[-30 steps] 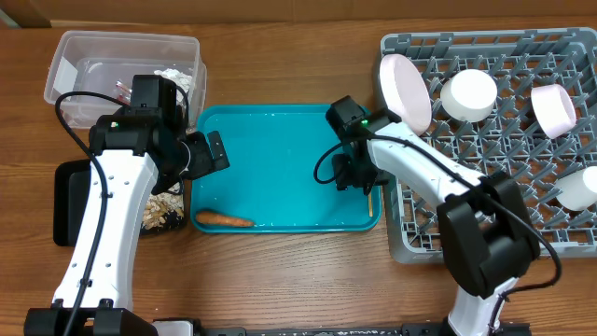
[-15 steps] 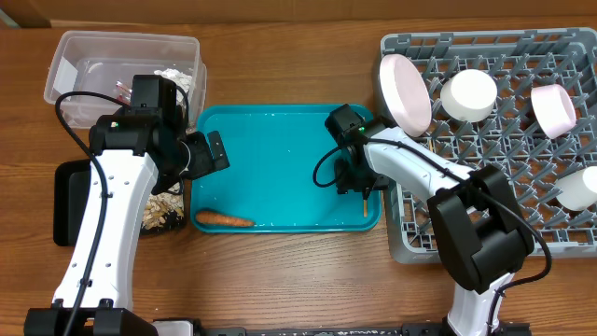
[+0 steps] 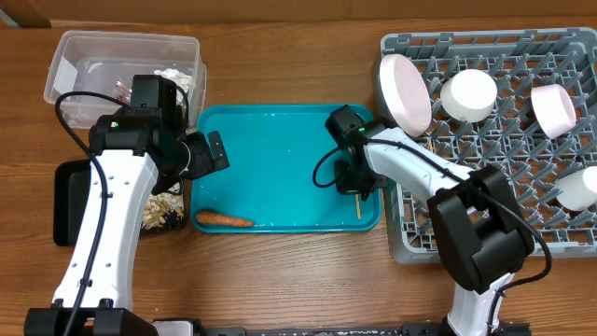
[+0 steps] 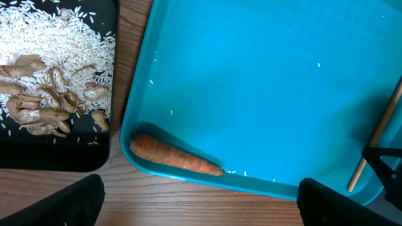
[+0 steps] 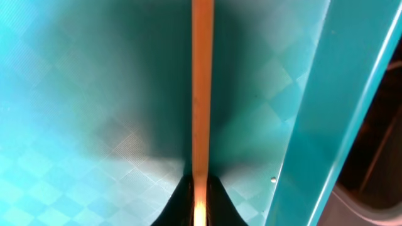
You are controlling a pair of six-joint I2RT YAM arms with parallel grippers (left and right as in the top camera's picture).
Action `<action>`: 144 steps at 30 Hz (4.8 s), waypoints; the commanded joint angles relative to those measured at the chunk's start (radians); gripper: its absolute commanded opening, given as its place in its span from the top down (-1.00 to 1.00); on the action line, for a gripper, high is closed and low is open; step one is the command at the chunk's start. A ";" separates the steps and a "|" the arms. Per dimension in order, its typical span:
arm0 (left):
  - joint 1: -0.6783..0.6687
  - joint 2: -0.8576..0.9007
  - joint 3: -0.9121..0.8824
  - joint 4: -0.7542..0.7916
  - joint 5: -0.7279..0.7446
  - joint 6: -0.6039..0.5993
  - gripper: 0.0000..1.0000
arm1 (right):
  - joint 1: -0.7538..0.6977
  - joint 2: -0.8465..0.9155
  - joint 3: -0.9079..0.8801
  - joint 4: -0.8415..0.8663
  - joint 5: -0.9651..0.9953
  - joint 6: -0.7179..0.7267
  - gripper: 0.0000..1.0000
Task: Sort waste into correct bins and load items into the dishwasher
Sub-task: 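Reach the right gripper to the second chopstick on the teal tray and grasp it, then carry the chopstick to the rack and insert it upright, then reach the left gripper down to the carrot on the teal tray and grasp it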
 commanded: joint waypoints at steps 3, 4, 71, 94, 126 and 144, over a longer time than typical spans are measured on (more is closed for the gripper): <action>-0.005 0.007 -0.004 0.001 -0.014 0.012 -1.00 | 0.004 0.000 -0.015 -0.051 -0.044 0.000 0.92; -0.005 0.007 -0.004 0.001 -0.014 0.013 -1.00 | 0.004 -0.011 -0.010 -0.063 -0.044 -0.003 0.92; -0.006 0.007 -0.004 -0.012 -0.010 -0.026 -1.00 | -0.356 -0.504 0.175 -0.336 -0.407 -0.401 0.15; -0.117 0.007 -0.212 0.018 0.047 -0.611 -1.00 | -0.503 -0.503 0.199 -0.388 -0.304 -0.377 -1.00; -0.117 0.024 -0.526 0.501 -0.022 -0.686 -1.00 | -0.503 -0.503 0.199 -0.400 -0.304 -0.377 -1.00; -0.117 0.132 -0.526 0.566 -0.011 -0.695 -0.72 | -0.503 -0.503 0.199 -0.404 -0.304 -0.377 -1.00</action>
